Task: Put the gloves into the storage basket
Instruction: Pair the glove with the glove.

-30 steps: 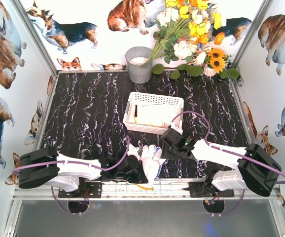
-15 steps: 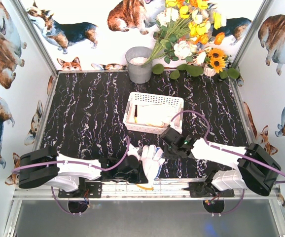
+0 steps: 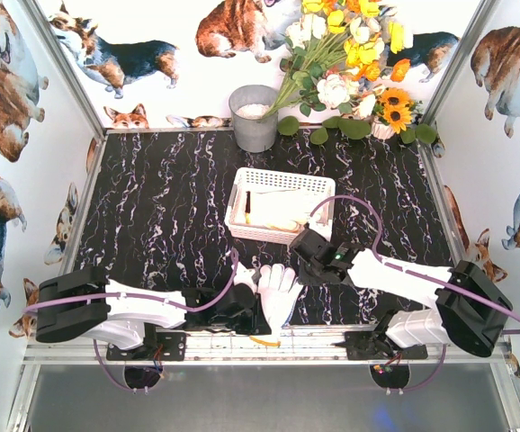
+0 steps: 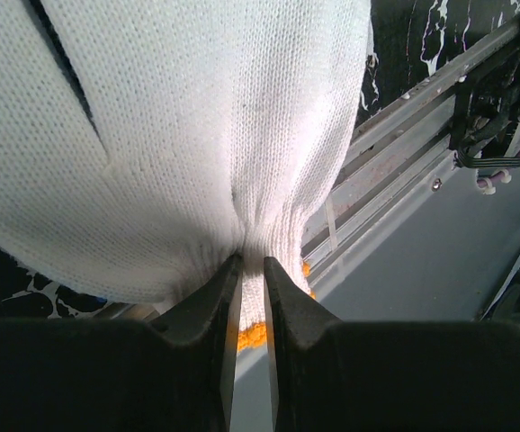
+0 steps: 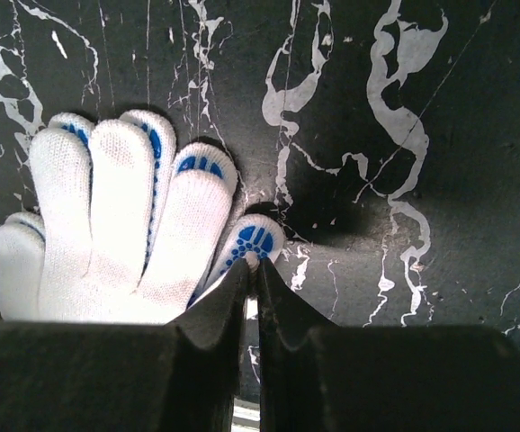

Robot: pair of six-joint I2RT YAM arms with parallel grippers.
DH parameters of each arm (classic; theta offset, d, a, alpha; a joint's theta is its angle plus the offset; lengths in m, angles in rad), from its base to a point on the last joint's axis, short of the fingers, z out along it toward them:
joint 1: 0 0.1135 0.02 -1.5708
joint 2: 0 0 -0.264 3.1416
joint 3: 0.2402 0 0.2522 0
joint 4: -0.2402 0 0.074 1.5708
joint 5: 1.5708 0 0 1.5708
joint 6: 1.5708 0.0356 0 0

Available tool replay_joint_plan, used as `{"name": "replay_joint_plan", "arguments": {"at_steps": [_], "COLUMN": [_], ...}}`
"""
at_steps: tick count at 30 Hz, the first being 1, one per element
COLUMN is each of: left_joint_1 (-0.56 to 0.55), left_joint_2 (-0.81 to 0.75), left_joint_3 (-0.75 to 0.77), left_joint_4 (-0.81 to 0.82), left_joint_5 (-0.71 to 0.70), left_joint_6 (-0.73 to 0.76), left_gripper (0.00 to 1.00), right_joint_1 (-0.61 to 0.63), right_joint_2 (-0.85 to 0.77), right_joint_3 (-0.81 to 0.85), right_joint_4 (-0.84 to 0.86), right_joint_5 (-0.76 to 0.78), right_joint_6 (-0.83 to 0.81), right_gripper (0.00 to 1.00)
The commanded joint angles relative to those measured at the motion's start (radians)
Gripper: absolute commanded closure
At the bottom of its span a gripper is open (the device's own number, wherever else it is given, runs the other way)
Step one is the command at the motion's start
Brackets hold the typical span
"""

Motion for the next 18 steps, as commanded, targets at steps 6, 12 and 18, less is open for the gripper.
{"name": "replay_joint_plan", "arguments": {"at_steps": [6,12,18], "left_joint_1": [-0.032,-0.038,-0.038], "left_joint_2": [0.041,-0.017,-0.159], "left_joint_3": [0.035,0.091,0.142], "left_joint_4": [-0.102,-0.163,-0.336], "left_joint_5": [-0.011,-0.065,-0.171], "left_joint_6": [0.027,0.066,0.105], "left_gripper": [0.88,0.7,0.58], "right_joint_1": [0.002,0.002,0.001], "right_joint_2": [-0.009,-0.071,-0.184], "right_joint_3": [0.019,0.034,-0.007], "right_joint_4": [0.075,0.026,0.03], "right_joint_5": [0.093,0.108,0.076], "right_joint_6": [-0.049,-0.063,-0.02], "right_gripper": [0.88,0.62,0.57]}}
